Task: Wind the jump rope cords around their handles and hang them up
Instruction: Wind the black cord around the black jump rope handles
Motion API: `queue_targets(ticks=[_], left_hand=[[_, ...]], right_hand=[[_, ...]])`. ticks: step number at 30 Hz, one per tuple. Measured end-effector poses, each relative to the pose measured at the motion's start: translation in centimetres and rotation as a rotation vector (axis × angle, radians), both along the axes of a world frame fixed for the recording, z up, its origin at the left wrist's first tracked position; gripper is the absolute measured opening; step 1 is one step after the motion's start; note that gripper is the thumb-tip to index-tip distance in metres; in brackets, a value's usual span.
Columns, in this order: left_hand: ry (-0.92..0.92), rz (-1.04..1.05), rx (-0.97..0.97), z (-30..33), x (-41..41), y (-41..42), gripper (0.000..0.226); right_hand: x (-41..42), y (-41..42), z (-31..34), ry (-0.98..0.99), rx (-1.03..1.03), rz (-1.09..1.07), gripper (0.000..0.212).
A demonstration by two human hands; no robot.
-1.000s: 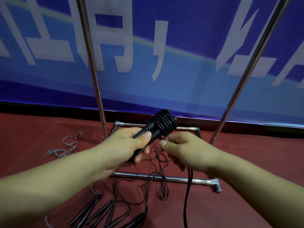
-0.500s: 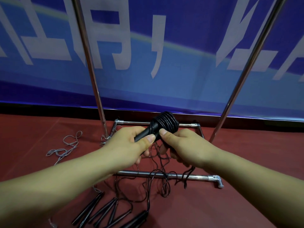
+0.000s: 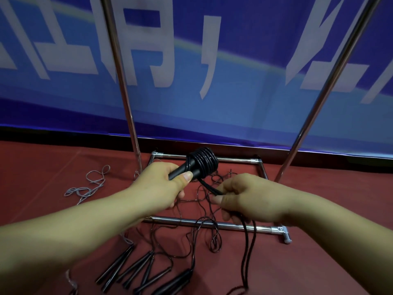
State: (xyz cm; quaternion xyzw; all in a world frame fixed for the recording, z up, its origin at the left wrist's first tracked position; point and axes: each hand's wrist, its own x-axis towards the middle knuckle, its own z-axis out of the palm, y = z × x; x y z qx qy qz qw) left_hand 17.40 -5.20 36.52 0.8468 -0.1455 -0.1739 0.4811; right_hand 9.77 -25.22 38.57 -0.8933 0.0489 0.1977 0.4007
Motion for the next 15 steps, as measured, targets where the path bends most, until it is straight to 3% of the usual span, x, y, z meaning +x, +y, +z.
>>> queue_targets(ticks=[7,10,15], left_hand=[[-0.047,0.000,0.028,0.14,0.00,-0.15,0.018],[-0.125,-0.068,0.132,0.19,0.01,-0.08,0.017],[-0.123,-0.233,0.283,0.07,-0.22,-0.16,0.015]], right_hand=[[0.09,0.59,0.41,-0.292,-0.102,0.031,0.026],[0.10,0.72,0.49,-0.381,-0.105,0.054,0.021],[0.13,0.24,-0.03,-0.499,-0.302,0.037,0.018]])
